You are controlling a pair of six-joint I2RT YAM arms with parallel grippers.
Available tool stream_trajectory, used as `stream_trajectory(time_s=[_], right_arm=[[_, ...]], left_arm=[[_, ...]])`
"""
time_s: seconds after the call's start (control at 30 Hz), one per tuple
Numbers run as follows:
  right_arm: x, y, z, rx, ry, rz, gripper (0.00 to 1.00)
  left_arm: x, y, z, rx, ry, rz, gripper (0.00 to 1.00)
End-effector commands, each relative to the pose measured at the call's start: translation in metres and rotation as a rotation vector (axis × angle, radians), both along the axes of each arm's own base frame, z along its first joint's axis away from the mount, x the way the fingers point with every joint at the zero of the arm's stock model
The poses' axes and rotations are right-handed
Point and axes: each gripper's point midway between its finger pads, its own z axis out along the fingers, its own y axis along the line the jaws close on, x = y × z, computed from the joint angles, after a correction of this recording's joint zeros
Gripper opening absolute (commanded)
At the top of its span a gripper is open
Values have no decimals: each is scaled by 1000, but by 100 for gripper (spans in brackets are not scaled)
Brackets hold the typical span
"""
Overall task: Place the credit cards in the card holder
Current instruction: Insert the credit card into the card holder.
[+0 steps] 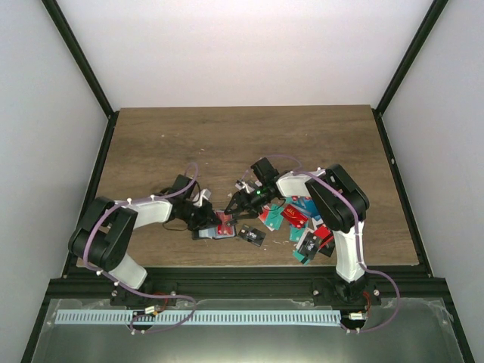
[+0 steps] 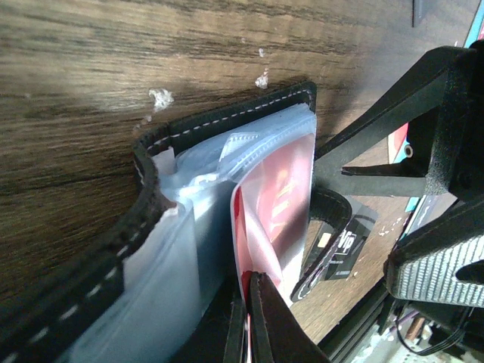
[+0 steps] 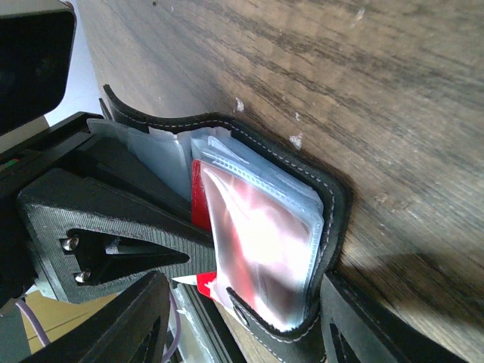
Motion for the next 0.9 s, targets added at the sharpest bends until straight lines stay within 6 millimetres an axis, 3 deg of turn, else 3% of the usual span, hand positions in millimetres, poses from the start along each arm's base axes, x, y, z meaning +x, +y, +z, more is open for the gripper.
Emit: stream_trajectory(time_s=[0.0,0.1,0.43,0.53,0.6,0.67,0.8,0.87], right_arm=[[6,8,3,19,-50,1,57],[10,7,9,7,-75,2,57],[25,-3,36,-27,-178,-13,59],[26,-7,47,-44,-209,-15,60],[25,-11,55,-51,-225,-18,61],[20,-15,60,-57,-229,-25,61],[-4,-23,62,-41,-186,-42,61],[-19,-24,60,-31,-166,-42,61]], left_arm=[[-6,9,-18,70,41,55,6],[-8,12,-11,88,39,60,8],[-13,24,22,135,-7,72,30],[-13,25,30,138,-18,72,41],[-13,26,36,143,-27,75,42],[-12,28,40,147,-40,81,35],[-13,30,34,168,-56,59,7],[-13,28,30,166,-56,51,4]])
